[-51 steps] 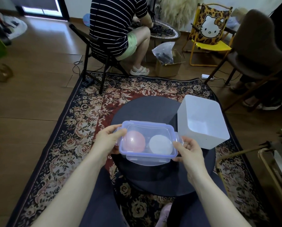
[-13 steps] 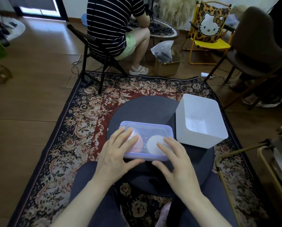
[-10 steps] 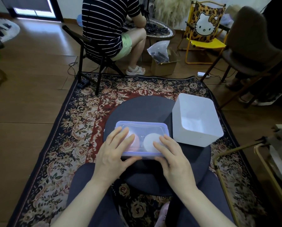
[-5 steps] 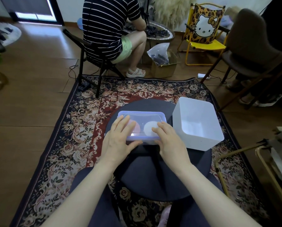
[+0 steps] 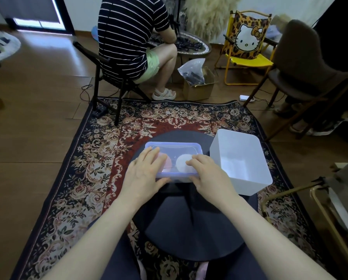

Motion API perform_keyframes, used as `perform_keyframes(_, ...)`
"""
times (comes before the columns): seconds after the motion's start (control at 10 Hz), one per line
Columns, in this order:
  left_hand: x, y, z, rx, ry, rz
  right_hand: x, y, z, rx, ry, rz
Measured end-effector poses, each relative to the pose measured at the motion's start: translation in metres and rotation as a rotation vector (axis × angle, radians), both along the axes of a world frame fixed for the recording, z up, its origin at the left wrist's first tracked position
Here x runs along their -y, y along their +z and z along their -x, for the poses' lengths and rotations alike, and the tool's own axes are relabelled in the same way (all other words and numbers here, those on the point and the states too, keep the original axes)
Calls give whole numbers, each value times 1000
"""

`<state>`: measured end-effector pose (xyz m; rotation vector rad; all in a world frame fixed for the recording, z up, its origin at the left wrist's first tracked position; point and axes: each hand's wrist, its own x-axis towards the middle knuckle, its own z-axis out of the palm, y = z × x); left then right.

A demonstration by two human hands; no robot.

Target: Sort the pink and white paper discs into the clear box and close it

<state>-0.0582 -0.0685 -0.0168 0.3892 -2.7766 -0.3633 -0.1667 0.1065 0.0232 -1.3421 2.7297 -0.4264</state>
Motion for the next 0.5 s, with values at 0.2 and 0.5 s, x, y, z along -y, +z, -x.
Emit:
perform_keyframes(0.2, 4, 26, 1, 169, -57, 35, 6, 15, 7, 28, 40, -143)
perform_keyframes(0.5, 36, 105, 42, 569, -142, 48, 36, 89, 70, 155, 125, -441)
